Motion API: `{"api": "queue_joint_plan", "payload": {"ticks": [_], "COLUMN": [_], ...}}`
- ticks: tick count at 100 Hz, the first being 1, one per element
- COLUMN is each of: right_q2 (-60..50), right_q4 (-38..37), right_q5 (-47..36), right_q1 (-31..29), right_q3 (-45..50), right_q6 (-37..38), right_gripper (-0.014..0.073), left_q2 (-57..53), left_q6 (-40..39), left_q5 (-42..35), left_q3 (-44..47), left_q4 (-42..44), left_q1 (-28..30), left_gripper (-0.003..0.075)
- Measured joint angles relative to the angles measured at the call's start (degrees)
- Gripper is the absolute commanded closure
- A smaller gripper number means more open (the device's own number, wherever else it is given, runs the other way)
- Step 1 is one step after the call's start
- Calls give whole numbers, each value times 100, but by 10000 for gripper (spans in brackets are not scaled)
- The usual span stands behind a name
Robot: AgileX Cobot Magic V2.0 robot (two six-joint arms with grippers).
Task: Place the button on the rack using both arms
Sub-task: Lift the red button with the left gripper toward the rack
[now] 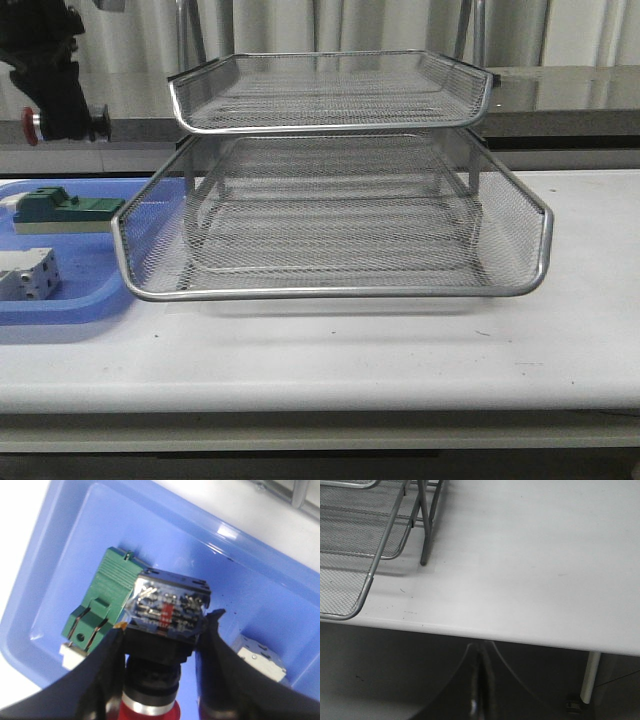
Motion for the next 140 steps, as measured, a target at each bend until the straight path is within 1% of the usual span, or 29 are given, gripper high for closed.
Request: {"api": "queue_joint_plan", "payload": {"ticks": [27, 42, 59, 73, 93, 120, 140], "right_q2": [0, 0, 0, 0, 0, 0, 0], "right_q4": [0, 0, 0, 0, 0, 0, 0], "right_q5": [0, 0, 0, 0, 0, 0, 0], "right_q1": [0, 0, 0, 0, 0, 0, 0], "right_q3": [0, 0, 0, 0, 0, 0, 0], "right_q6": [0, 0, 0, 0, 0, 0, 0], "right_gripper": [662, 662, 662, 662, 662, 662, 662], "left_q2": [-753, -1348, -2114, -2615, -2956, -2898, -2440], "left_q6": [-288, -313, -328, -328, -328, -328, -338], "left_q5": [48, 58, 58, 69, 79, 69, 58], "left_q3": [166, 630, 1310, 1823, 2328, 2501, 2505], "left_q4": [0, 0, 12, 1, -178, -543, -564], "left_q1": [0, 0, -198, -588, -1414, -2570, -3041], "left_gripper": [733, 732, 732, 732, 733, 733, 733]}}
